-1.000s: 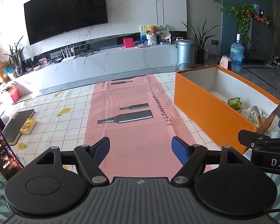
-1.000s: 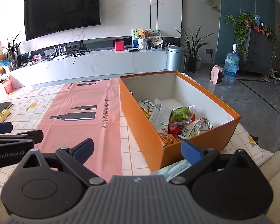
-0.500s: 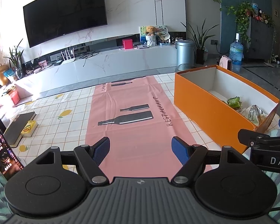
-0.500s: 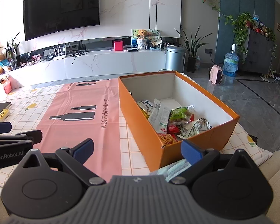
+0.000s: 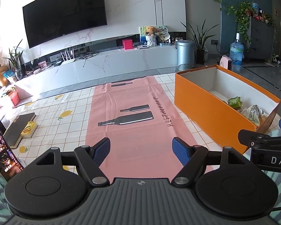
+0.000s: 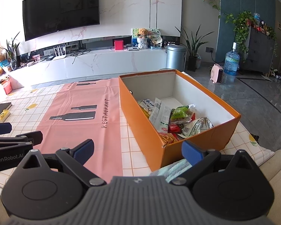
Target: Organize snacks
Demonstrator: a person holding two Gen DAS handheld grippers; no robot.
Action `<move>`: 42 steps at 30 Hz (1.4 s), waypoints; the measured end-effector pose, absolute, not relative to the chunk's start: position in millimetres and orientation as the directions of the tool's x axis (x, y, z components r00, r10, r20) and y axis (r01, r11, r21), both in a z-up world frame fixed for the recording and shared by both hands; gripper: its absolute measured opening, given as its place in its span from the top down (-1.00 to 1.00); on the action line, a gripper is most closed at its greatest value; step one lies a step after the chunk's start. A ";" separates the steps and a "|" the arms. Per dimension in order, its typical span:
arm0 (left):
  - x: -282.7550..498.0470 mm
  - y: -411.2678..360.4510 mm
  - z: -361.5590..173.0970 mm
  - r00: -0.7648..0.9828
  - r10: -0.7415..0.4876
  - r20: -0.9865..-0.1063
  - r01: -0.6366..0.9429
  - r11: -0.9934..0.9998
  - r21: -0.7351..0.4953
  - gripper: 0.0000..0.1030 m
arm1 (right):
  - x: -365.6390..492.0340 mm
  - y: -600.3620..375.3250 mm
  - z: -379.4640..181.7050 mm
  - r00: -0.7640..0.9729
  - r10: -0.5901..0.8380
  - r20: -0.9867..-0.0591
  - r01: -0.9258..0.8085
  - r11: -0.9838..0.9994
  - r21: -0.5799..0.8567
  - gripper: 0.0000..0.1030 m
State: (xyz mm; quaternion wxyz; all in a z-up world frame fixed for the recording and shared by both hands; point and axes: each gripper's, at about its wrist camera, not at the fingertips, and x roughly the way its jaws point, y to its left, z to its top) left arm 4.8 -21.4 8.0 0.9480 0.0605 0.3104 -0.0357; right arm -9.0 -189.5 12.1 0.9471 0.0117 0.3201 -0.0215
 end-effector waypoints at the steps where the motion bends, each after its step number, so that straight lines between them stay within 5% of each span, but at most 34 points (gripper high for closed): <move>1: 4.6 -21.4 8.5 0.806 -0.029 -0.591 0.104 0.990 0.093 -0.71 | -8.7 -189.4 12.5 0.794 -0.033 -0.607 0.048 0.999 0.008 -0.88; 42: 1.9 -18.4 13.7 0.819 -0.032 -0.572 0.107 0.989 0.097 -0.71 | -5.9 -189.8 13.9 0.792 -0.027 -0.610 0.043 0.999 0.012 -0.89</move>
